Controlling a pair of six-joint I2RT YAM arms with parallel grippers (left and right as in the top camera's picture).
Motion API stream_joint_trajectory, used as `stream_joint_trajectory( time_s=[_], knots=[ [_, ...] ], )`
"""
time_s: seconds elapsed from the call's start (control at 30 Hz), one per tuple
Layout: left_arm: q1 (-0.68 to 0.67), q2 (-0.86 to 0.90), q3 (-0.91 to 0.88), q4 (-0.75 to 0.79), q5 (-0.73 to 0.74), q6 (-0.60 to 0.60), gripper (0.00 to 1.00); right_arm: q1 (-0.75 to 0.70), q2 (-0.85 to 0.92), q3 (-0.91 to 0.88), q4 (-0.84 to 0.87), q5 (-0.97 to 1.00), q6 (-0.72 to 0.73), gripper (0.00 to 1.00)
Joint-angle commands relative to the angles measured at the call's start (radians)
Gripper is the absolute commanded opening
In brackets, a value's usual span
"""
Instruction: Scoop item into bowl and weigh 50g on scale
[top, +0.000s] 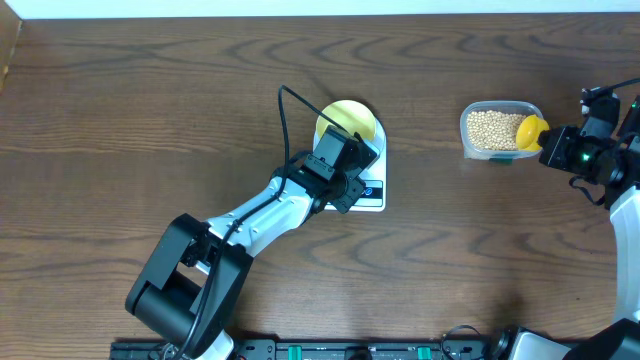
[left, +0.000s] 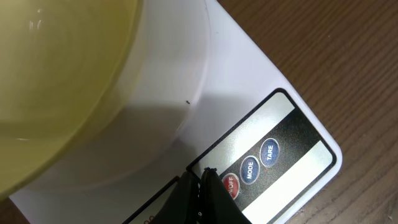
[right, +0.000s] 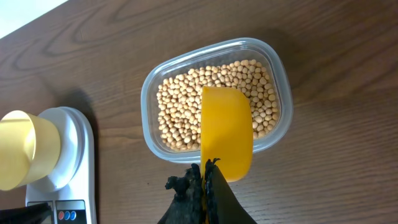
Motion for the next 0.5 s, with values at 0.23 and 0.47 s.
stream_joint_trajectory(
  time_s=[0.23,0.47],
  knots=[
    [0.002,0.013,-0.017,-0.001,0.028,0.031,0.07,0.005,0.005,0.011,-0.003,0.005,-0.011,0.01],
    [0.001,0.021,-0.017,0.007,0.087,0.050,0.08,0.005,0.005,0.011,-0.003,0.005,-0.011,0.01]
  ],
)
